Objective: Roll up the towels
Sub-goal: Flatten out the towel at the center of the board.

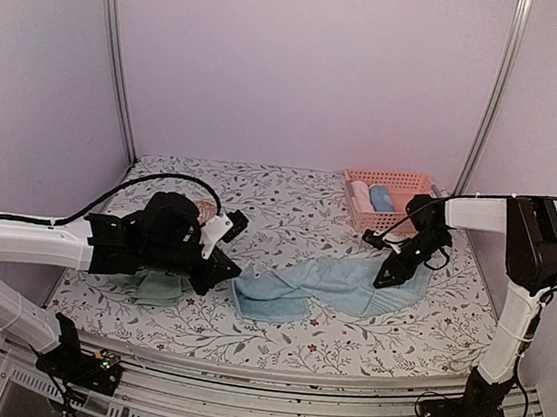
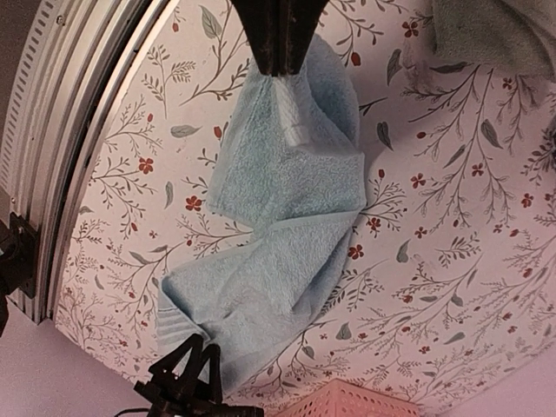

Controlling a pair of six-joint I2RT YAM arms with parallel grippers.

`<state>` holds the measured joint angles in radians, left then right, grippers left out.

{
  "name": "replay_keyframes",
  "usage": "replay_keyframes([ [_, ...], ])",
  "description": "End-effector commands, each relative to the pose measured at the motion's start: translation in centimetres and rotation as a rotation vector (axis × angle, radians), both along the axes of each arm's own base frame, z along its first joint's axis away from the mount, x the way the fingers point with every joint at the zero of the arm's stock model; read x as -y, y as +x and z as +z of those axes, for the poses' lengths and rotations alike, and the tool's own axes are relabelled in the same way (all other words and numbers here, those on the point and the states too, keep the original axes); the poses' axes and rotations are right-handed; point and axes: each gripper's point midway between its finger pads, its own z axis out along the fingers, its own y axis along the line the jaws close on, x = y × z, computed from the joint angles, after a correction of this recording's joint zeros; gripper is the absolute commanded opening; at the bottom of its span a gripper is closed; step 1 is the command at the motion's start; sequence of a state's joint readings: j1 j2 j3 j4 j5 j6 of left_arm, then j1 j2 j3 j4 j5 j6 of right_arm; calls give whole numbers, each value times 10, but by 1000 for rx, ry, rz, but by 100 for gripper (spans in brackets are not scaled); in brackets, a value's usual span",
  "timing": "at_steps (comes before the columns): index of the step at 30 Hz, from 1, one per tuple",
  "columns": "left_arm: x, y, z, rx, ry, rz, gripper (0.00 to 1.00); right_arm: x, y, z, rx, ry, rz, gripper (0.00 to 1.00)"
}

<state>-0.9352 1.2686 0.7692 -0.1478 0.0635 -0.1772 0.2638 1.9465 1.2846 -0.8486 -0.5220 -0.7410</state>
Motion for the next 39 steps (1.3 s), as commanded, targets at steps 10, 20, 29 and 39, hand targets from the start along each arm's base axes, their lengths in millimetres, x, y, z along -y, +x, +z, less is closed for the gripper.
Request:
replay_keyframes([
  [10, 2, -2, -3, 2, -9, 0, 0, -2, -15, -6, -93, -2, 28, 32],
  [20, -9, 12, -3, 46, 26, 84, 0, -7, -8, 48, 34, 70, 36, 2],
  [29, -63, 53, 31, 163, 27, 390, 0, 58, 52, 188, 405, 250, -244, 2],
  [39, -71, 81, 174, 474, -93, 464, 0, 118, 74, 352, 879, 221, -545, 2],
])
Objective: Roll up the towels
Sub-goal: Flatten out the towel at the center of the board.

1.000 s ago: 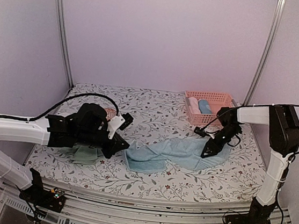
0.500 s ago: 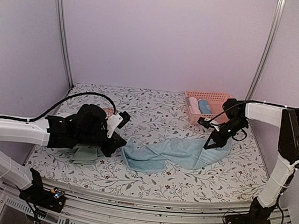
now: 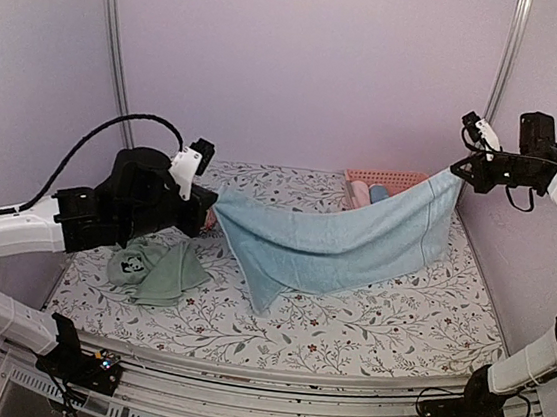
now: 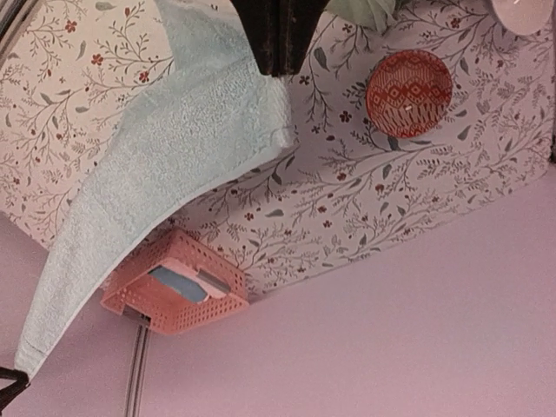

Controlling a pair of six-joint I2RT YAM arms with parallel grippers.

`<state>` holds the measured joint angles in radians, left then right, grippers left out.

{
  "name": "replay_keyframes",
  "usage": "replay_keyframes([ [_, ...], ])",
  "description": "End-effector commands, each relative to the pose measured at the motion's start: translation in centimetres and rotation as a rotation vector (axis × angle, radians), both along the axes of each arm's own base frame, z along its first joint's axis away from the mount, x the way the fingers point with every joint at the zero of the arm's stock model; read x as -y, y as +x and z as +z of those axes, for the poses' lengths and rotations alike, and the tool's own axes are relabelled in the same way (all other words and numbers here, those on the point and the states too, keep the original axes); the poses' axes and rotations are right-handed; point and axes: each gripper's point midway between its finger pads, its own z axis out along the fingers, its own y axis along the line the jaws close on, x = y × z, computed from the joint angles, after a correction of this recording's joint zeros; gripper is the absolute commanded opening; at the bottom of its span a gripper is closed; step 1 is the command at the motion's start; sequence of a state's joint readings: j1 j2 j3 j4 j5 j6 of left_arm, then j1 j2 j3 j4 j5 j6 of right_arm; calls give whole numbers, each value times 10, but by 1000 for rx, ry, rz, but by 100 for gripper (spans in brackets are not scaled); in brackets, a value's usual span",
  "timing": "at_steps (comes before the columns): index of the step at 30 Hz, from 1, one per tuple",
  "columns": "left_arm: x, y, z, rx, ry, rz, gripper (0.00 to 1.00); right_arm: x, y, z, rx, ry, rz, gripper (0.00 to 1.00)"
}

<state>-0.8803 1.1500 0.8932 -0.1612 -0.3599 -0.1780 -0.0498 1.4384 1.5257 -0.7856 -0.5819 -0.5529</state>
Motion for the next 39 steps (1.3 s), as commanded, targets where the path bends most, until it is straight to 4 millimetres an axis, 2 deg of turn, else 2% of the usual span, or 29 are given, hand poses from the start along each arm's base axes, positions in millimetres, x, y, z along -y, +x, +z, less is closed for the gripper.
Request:
replay_keyframes([
  [1, -12, 11, 83, 190, -12, 44, 0, 20, 3, 82, 204, 25, -160, 2],
  [4, -13, 10, 109, 233, 2, 35, 0, 38, -2, 111, 280, 21, -245, 2],
  [6, -15, 8, 121, 251, -19, 32, 0, 48, -7, 117, 297, 19, -290, 2],
  [7, -15, 6, 125, 256, -34, 29, 0, 54, -8, 114, 293, 14, -315, 2],
  [9, -13, 3, 125, 253, -65, 12, 0, 61, -11, 97, 265, 1, -347, 2],
  [12, -6, -2, 106, 211, -95, -34, 0, 70, -20, 52, 216, -60, -386, 2],
  [15, 4, -11, 76, 147, -101, -82, 0, 71, -40, 7, 155, -98, -386, 2],
  [17, 11, -23, 67, 138, -105, -118, 0, 64, -60, -10, 125, -99, -351, 2],
  [19, 20, -43, 71, 158, -112, -171, 0, 54, -82, -12, 122, -88, -309, 2],
  [22, 35, -81, 83, 208, -124, -290, 0, 33, -121, 4, 165, -51, -206, 2],
  [24, 40, -101, 93, 238, -149, -351, 0, 21, -150, 22, 245, -43, -153, 2],
  [27, 43, -122, 108, 267, -192, -410, 0, 13, -175, 36, 267, -24, -114, 2],
  [29, 44, -127, 111, 274, -203, -422, 0, 10, -182, 40, 290, -37, -90, 2],
  [31, 45, -123, 105, 283, -200, -400, 0, 14, -178, 35, 288, -50, -106, 2],
  [34, 45, -94, 75, 275, -127, -251, 0, 34, -149, -2, 215, -94, -194, 2],
  [36, 48, -61, 49, 205, -80, -165, 0, 49, -125, -38, 145, -135, -256, 2],
  [38, 39, -10, 19, 85, -54, -59, 0, 67, -100, -76, 69, -184, -324, 2],
  [39, 45, 4, 5, 39, -46, -55, 0, 77, -86, -94, 36, -210, -359, 2],
])
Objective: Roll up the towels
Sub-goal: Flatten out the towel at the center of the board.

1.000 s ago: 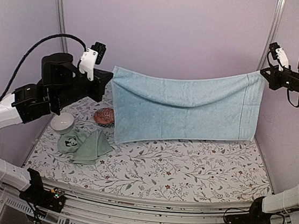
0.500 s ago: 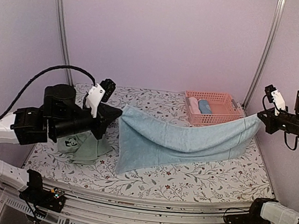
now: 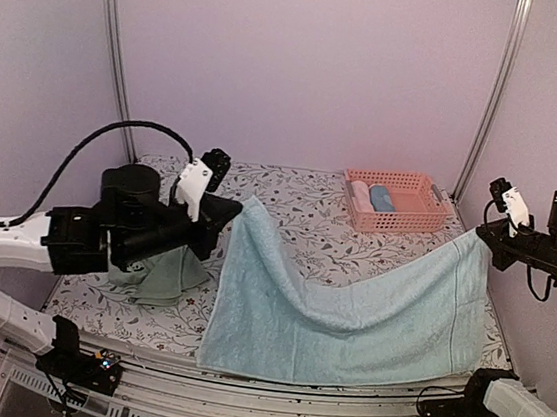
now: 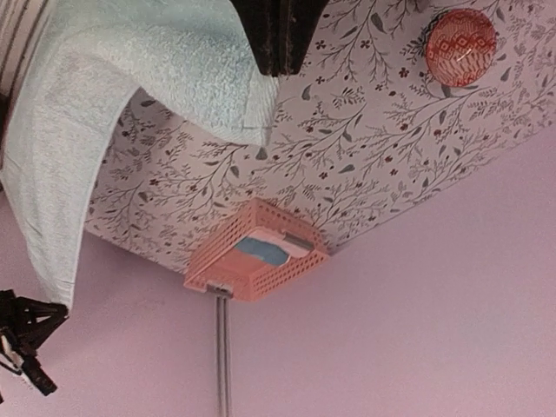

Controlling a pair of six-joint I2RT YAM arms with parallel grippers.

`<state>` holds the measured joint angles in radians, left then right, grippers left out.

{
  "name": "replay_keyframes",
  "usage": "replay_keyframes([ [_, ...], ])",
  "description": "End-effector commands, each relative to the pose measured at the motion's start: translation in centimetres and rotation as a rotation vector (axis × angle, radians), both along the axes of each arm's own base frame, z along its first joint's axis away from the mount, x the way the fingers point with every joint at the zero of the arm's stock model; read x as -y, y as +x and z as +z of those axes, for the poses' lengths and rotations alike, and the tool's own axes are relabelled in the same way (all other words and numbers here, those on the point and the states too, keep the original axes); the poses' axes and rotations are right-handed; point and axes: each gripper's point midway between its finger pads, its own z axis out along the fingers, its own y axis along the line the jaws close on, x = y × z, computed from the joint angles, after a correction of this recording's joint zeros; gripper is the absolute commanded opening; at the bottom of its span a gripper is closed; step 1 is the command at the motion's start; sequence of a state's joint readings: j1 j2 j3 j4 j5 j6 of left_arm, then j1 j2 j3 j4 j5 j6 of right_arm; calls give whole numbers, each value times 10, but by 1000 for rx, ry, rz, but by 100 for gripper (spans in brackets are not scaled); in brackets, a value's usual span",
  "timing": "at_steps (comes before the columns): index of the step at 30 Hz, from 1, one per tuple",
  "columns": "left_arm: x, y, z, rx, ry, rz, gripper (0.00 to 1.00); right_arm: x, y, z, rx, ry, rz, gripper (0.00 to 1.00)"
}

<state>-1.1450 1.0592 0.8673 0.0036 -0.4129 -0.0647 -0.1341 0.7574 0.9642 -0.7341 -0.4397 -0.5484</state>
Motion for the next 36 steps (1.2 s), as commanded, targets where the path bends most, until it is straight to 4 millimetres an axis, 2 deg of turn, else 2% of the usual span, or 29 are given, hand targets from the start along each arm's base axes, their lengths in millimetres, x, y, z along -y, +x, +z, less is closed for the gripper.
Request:
replay_keyframes([
  [1, -10, 96, -69, -202, 80, 219, 0, 49, 59, -82, -159, -109, -205, 2],
  [5, -6, 161, -123, -293, 207, 355, 0, 70, 114, -131, -262, -130, -275, 3],
  [7, -5, 183, -143, -336, 265, 405, 2, 77, 140, -150, -315, -122, -302, 12],
  [8, -5, 191, -153, -362, 287, 418, 9, 79, 150, -154, -332, -106, -317, 17],
  [10, 0, 196, -160, -401, 295, 408, 33, 81, 162, -151, -354, -84, -333, 27],
  [12, 2, 195, -158, -409, 284, 402, 53, 78, 161, -147, -363, -53, -333, 35],
  [13, 2, 192, -156, -413, 275, 399, 59, 73, 157, -143, -359, -37, -319, 38],
  [15, -2, 183, -155, -420, 272, 393, 65, 64, 143, -140, -367, -20, -281, 42],
  [17, -5, 171, -156, -437, 281, 373, 67, 48, 122, -140, -401, 9, -207, 43],
  [19, -4, 155, -163, -481, 297, 320, 67, 36, 99, -143, -431, 10, -130, 44],
  [21, -4, 136, -179, -555, 323, 270, 64, 31, 78, -149, -454, -19, -84, 43],
  [24, -10, 107, -207, -674, 377, 217, 52, 33, 56, -163, -499, -63, -85, 42],
  [25, -11, 97, -215, -710, 394, 197, 46, 35, 50, -169, -519, -79, -84, 41],
  [28, -11, 66, -238, -824, 449, 112, 9, 39, 38, -192, -576, -118, -92, 39],
  [29, -11, 60, -243, -846, 465, 103, 0, 43, 40, -199, -582, -130, -100, 38],
  [33, -10, 47, -260, -882, 476, 89, 0, 54, 44, -231, -670, -172, -134, 31],
  [36, -10, 44, -273, -901, 475, 94, 0, 56, 56, -239, -702, -158, -142, 27],
])
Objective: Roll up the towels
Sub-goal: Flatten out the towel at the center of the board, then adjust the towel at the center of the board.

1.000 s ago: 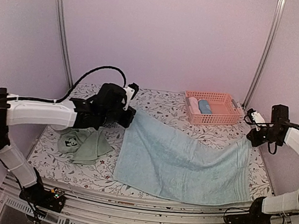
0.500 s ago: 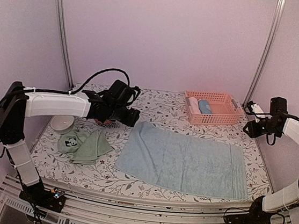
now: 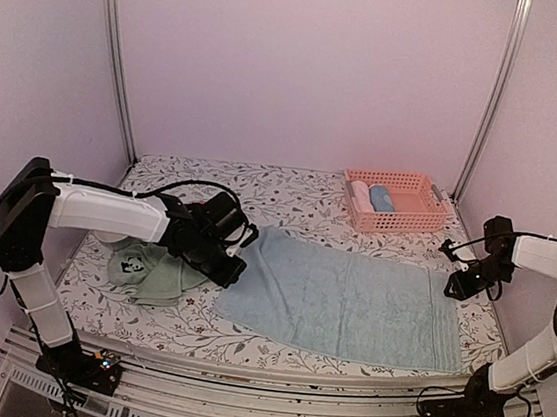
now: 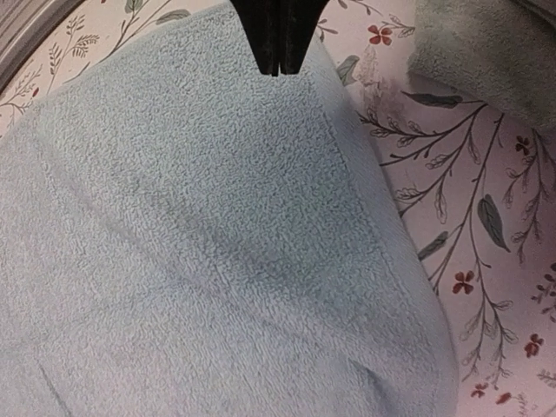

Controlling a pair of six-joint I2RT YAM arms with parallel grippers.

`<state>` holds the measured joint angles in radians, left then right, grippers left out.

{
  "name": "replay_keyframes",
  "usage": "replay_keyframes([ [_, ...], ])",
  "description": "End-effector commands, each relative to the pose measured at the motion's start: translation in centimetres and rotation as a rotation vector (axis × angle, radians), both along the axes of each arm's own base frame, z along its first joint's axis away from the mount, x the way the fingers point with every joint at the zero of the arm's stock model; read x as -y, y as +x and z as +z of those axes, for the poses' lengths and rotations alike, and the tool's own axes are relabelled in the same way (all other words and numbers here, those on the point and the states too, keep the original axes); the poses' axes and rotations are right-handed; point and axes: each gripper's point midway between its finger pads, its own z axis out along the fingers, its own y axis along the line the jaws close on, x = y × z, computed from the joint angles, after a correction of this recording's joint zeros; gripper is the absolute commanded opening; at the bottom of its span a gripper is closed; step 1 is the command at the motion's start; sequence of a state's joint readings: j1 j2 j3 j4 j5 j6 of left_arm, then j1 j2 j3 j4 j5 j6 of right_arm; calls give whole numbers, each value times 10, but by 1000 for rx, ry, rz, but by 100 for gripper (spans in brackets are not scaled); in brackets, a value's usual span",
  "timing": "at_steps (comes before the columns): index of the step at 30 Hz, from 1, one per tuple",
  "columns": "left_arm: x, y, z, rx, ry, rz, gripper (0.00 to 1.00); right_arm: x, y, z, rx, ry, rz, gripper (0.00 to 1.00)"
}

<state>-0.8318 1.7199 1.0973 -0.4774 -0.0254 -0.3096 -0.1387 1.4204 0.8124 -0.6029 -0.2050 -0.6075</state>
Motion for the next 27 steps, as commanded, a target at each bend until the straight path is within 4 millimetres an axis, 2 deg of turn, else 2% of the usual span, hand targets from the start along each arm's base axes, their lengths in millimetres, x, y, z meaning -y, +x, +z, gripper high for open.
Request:
replay_keyframes([
  [1, 2, -17, -25, -82, 5, -9, 0, 11, 20, -9, -19, -33, -22, 26],
  [6, -1, -15, -36, -80, 35, 12, 0, 14, 36, -18, -42, -26, -57, 20],
  [10, -8, -16, -48, -91, 95, 20, 0, 18, 45, -32, -75, -28, -77, 20],
  [13, -14, -23, -58, -114, 118, 23, 0, 24, 53, -47, -115, -47, -99, 15],
  [20, -28, -57, -72, -193, 134, 36, 0, 46, 78, -59, -124, -147, -142, 14],
  [24, -32, -81, -75, -227, 157, 32, 0, 52, 99, -58, -109, -165, -148, 14],
  [25, -32, -86, -75, -232, 165, 33, 0, 52, 98, -62, -120, -166, -146, 14],
  [27, -32, -96, -74, -239, 178, 35, 0, 54, 114, -55, -92, -168, -145, 14],
])
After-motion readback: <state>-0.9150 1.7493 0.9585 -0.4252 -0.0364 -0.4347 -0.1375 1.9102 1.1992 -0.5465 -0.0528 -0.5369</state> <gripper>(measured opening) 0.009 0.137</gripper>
